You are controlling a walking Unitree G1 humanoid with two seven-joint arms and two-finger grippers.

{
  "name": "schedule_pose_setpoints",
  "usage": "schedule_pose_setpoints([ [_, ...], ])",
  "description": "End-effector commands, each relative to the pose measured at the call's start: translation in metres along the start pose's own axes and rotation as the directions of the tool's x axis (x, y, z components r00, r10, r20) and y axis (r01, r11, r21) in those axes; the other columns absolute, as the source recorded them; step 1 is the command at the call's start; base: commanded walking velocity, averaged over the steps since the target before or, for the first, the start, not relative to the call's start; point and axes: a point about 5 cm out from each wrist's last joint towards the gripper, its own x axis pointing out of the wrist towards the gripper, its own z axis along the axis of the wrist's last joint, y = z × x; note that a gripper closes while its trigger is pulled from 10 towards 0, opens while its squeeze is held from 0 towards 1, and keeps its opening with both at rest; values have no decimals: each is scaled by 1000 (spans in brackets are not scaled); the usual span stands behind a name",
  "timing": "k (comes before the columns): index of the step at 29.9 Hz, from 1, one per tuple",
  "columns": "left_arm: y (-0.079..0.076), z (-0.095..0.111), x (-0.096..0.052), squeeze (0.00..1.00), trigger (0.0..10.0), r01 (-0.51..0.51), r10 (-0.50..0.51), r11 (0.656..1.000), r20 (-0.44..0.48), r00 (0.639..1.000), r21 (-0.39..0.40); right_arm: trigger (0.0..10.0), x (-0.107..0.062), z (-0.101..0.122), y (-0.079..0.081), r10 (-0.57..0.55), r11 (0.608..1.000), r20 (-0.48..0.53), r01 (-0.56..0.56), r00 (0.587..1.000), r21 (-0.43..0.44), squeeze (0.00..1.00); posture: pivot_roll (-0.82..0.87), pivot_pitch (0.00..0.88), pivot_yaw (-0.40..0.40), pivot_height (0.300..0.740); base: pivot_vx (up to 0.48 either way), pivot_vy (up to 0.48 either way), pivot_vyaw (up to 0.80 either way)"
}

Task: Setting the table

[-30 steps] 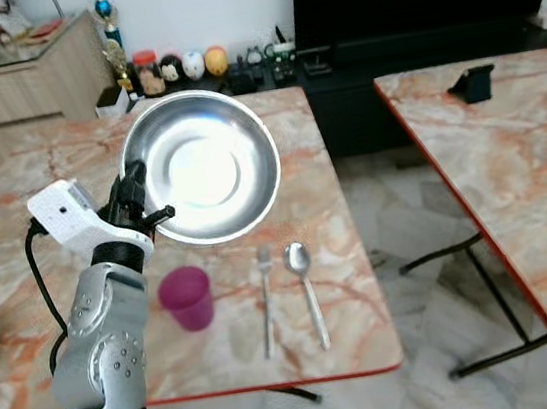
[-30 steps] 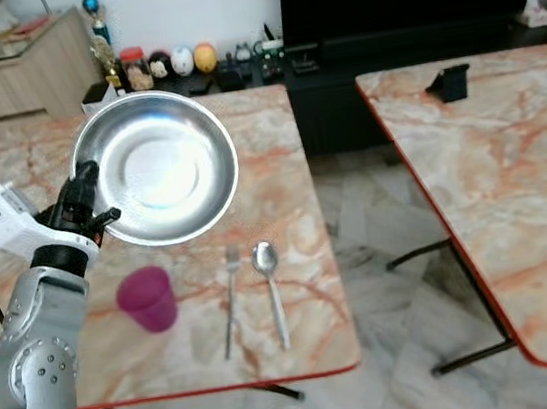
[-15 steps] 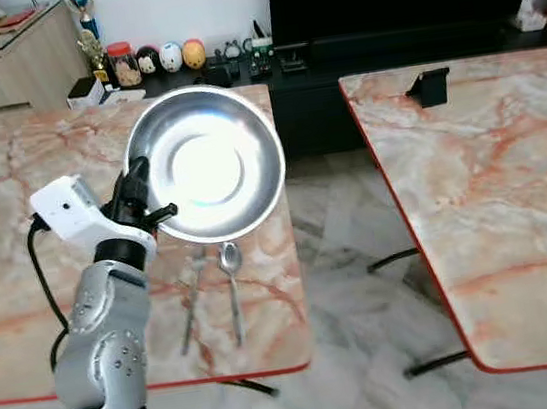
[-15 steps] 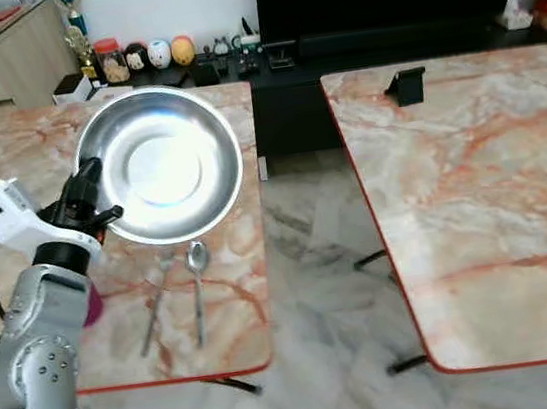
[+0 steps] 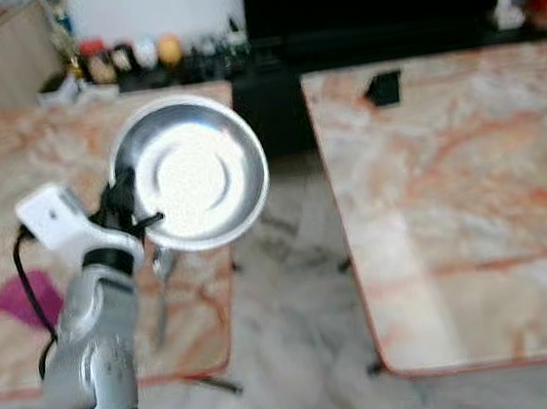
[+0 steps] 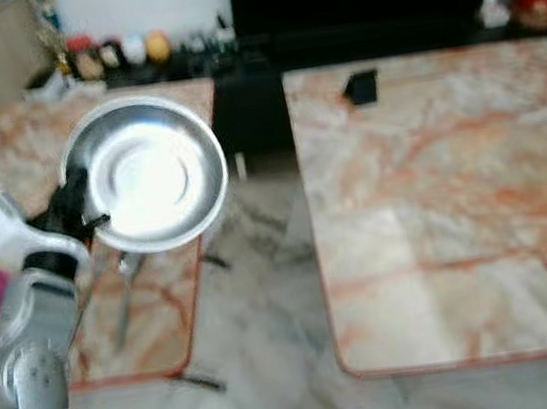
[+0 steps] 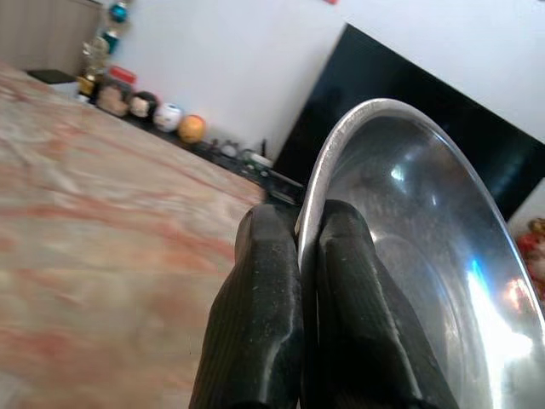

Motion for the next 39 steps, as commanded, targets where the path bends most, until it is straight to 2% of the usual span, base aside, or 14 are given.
schedule_pose_setpoints([
  [1, -9, 4, 1, 0, 10000, 34, -34, 999, 25, 999, -3, 10000, -1, -6, -2, -4, 1000, -23, 4, 1000, 0, 0, -17, 0, 7, 740, 0, -315, 0],
  [10, -3, 0, -2, 0, 10000, 10, -10, 1000, 17, 1000, -8, 10000, -1, -4, -3, -8, 1000, -19, 8, 1000, 3, 0, -21, 0, -2, 740, 0, -315, 0],
  [39, -3, -2, -1, 0, 10000, 7, -7, 1000, 20, 1000, -12, 10000, -1, -3, -5, -14, 1000, -15, 14, 1000, 8, 0, -26, 0, -9, 740, 0, -316, 0],
])
